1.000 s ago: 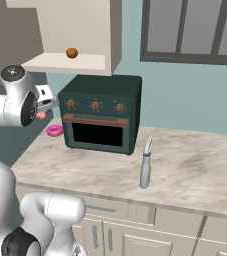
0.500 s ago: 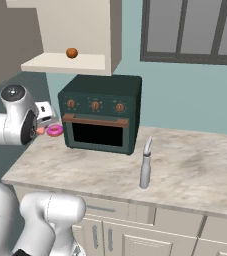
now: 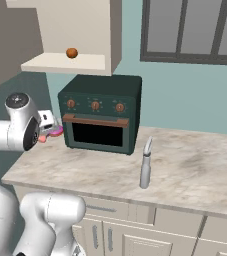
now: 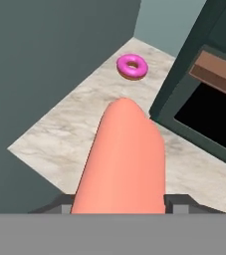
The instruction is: Pick the spray and bar soap from the cabinet and place them on the counter.
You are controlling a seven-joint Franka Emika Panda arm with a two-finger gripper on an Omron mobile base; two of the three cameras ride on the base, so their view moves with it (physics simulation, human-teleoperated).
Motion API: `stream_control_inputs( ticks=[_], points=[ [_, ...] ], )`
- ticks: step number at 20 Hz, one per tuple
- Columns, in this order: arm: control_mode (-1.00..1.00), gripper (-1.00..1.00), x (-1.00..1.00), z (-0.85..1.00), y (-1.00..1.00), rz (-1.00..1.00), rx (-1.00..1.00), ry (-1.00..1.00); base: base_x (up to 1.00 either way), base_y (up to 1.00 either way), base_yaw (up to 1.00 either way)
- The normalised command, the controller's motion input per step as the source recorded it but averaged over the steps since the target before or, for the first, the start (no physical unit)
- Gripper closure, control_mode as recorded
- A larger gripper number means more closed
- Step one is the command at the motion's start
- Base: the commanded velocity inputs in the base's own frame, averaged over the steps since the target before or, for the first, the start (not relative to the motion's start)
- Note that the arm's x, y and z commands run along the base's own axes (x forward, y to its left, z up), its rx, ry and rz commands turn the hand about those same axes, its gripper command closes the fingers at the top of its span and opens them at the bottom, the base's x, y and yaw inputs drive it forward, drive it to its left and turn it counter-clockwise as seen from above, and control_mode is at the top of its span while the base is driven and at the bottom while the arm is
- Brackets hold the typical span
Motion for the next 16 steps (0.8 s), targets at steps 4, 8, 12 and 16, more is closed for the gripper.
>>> stream_control_inputs(
  ticks=[4, 8, 12, 16],
  points=[
    [-1.0, 1.0, 0.02, -0.45, 0.08, -0.02, -0.05, 0.09, 0.0, 0.0, 0.0],
    [-1.0, 1.0, 0.01, -0.48, 0.01, -0.01, -0.03, 0.09, 0.0, 0.0, 0.0],
    [-1.0, 1.0, 0.0, -0.51, 0.0, 0.0, 0.0, 0.05, 0.0, 0.0, 0.0],
    [-1.0, 1.0, 0.01, -0.47, 0.0, 0.0, 0.0, 0.01, 0.0, 0.0, 0.0]
  ],
)
